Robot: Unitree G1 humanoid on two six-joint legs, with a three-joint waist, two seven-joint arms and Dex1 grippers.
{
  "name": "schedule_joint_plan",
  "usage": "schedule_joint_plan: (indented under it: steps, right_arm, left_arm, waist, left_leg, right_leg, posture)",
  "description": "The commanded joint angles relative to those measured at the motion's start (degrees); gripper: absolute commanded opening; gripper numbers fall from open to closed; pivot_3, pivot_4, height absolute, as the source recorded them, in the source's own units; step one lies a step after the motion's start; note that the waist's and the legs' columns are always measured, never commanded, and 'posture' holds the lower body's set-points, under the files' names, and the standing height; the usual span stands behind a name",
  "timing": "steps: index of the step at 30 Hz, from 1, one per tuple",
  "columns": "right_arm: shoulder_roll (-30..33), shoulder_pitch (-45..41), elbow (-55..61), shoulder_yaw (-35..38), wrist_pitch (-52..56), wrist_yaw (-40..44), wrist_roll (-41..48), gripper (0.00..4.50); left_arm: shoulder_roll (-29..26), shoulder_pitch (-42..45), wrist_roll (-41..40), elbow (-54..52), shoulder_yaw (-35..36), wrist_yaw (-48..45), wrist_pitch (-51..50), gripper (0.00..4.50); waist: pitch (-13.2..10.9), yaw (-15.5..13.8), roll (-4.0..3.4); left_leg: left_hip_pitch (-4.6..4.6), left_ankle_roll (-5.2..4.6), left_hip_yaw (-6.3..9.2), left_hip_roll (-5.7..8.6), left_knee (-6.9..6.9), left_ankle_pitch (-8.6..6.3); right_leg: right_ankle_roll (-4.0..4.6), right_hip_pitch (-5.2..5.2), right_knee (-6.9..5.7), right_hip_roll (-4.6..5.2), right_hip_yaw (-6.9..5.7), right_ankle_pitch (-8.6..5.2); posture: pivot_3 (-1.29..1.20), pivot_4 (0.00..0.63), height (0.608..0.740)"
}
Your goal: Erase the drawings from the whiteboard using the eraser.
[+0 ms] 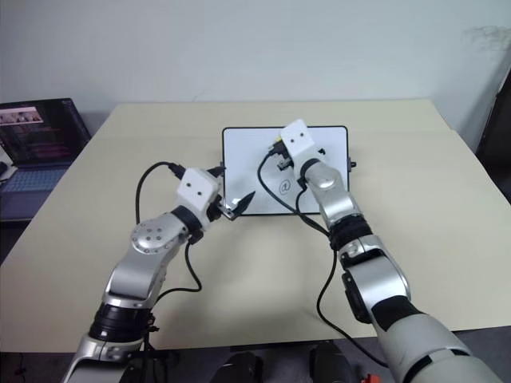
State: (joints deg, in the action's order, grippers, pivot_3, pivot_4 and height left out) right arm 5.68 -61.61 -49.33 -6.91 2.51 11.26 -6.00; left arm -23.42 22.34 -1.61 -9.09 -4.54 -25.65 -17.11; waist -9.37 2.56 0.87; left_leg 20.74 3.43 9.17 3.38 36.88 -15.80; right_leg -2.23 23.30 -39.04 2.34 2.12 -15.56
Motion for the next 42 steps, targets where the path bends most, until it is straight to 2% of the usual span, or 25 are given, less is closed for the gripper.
schedule_joint_plan:
  steps: [1, 21, 34, 42]
  right_arm:
    - [2.4, 0.2, -2.5, 0.5, 0.6, -0.4, -1.2, 1.00]
    - [5.4, 0.1, -4.6, 0.4, -0.8, -0.1, -2.2, 1.00]
    - [0.2, -0.3, 8.1, 1.2, 4.3, 1.7, 0.7, 1.00]
    - [-1.3, -2.1, 8.9, 0.5, 4.4, 2.6, 0.6, 1.00]
  left_arm:
    - [0.1, 0.8, 0.3, -1.5, 0.3, 0.0, 1.0, 4.50]
    - [0.8, 1.1, 0.5, -1.0, -0.1, 0.2, 1.5, 4.50]
    - [0.5, 1.3, 0.6, -0.6, 0.4, 0.0, 1.6, 4.50]
    - [0.3, 1.3, 0.7, -0.3, 0.5, 0.0, 1.8, 4.50]
  waist:
    - [0.0, -0.1, 0.00]
    - [0.0, -0.7, 0.03]
    - [0.0, 0.3, 0.00]
    - [0.0, 0.6, -0.01]
  left_leg:
    - [0.00, 0.00, 0.00, 0.00, 0.01, 0.00]
    - [-0.04, -0.01, -0.02, -0.02, 0.07, 0.01]
    - [0.01, -0.01, -0.04, -0.11, 0.01, 0.00]
    - [0.10, 0.00, -0.07, -0.12, -0.08, -0.01]
  right_leg:
    - [0.00, -0.01, 0.00, 0.00, 0.00, 0.01]
    - [-0.02, -0.10, 0.04, -0.06, 0.01, 0.12]
    - [-0.01, 0.09, 0.05, -0.08, 0.04, 0.14]
    - [-0.01, 0.24, 0.11, -0.08, 0.07, 0.14]
  posture:
    - [0.00, 0.150, 0.740]
    - [0.00, 0.150, 0.740]
    - [0.00, 0.150, 0.740]
    - [0.00, 0.150, 0.740]
